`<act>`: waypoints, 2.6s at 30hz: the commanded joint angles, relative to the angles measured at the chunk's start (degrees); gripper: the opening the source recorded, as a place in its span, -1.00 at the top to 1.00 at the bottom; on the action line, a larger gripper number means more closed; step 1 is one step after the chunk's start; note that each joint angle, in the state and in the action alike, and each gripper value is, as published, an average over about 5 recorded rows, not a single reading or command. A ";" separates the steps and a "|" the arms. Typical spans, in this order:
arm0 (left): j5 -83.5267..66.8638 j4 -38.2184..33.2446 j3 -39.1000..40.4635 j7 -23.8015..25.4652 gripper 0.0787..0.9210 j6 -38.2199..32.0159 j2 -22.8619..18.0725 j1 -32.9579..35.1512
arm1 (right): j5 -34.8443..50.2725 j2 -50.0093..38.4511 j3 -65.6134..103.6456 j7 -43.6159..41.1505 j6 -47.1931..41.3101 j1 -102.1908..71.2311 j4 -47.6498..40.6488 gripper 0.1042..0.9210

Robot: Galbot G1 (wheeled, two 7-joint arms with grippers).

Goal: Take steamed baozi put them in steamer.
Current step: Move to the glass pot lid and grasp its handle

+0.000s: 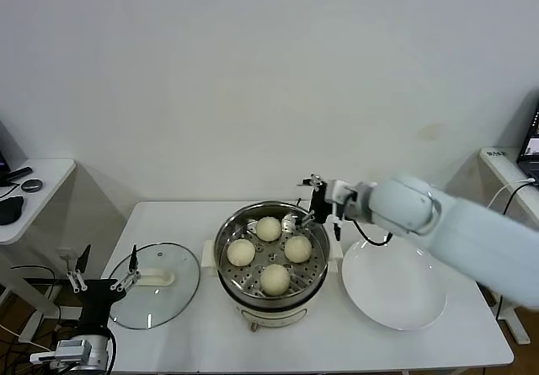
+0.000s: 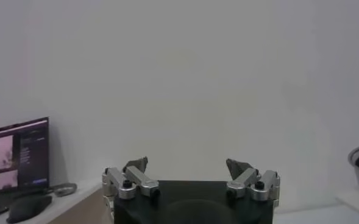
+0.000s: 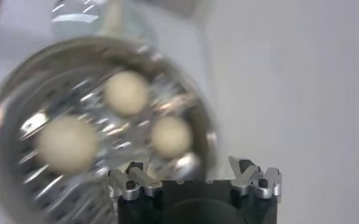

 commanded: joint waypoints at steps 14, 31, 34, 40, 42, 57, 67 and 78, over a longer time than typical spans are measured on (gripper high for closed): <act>17.96 0.07 3.47 -4.91 -0.77 -1.16 -0.83 0.79 | -22.06 38.93 78.62 5.43 47.35 -79.03 1.56 -0.76; 80.60 16.00 -4.93 -9.98 -0.77 -9.09 9.57 4.52 | -10.44 44.15 86.88 8.23 40.90 -88.06 10.22 -0.76; 81.99 19.32 -3.56 -8.91 -0.77 -9.76 10.94 1.44 | -10.23 44.46 86.70 8.46 40.73 -87.95 10.97 -0.76; 82.71 23.69 -0.24 -6.81 -0.77 -9.66 11.87 -2.20 | -10.18 44.74 86.65 8.82 40.74 -88.12 11.95 -0.76; 82.92 25.26 0.41 -6.49 -0.77 -9.59 11.99 -3.59 | -10.19 44.76 86.64 8.89 40.69 -88.16 12.10 -0.76; 83.15 32.43 2.96 -6.63 -0.77 -9.48 14.07 -13.77 | -12.03 45.03 84.59 8.74 40.43 -88.43 12.44 -0.76; 82.93 34.11 5.99 -6.22 -0.77 -9.25 14.09 -18.24 | -13.40 45.48 83.18 8.73 40.51 -88.46 12.19 -0.76; 83.01 40.48 8.64 -6.64 -0.77 -9.23 13.49 -23.64 | -14.68 45.91 81.89 8.60 40.42 -88.59 12.23 -0.76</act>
